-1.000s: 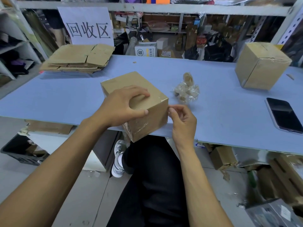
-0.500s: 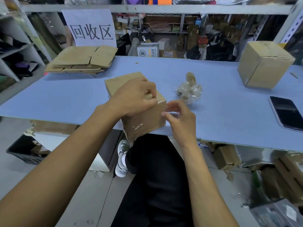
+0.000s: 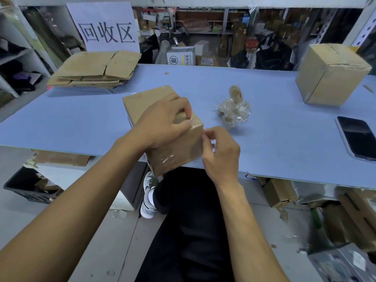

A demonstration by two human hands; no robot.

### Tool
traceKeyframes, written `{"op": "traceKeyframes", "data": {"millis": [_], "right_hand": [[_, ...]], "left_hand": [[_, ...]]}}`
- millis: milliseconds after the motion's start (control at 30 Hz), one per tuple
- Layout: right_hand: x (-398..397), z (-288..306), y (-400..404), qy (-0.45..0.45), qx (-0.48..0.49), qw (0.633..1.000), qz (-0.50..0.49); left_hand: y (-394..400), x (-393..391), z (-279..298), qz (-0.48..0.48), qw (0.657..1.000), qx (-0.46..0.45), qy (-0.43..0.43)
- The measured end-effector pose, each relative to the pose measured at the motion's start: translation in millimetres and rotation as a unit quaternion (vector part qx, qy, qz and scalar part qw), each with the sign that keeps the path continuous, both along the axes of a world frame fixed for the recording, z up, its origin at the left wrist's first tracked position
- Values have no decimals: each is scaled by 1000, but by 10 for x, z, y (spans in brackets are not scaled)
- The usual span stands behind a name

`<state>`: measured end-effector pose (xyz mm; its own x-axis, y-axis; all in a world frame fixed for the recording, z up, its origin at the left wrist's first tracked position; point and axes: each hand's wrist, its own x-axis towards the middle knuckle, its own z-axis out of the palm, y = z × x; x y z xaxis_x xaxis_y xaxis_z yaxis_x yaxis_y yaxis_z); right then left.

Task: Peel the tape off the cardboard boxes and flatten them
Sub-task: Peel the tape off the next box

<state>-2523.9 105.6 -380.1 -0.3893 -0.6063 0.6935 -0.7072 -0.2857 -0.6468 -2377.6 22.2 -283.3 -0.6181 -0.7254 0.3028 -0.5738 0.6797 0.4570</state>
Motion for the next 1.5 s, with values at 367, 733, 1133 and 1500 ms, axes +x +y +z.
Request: {"op": "traceKeyframes", "data": {"millis": [367,733,1133,1500], "right_hand": [[-4,-25,-131,70,-115,989,-60],[-31,126,-42,-207,33,977,49],[-292,218,-47,169,-50,984,43],[-388,283,-140,354,-91,931,-15]], "left_hand": [[-33,-10,-15,2,1000,-9,-6],[-65,5,-38,-16,1000,1,-1],[-65,-7,-39,-10,1000,0,-9],[-39,1,-20,0,999,15,-29]]}}
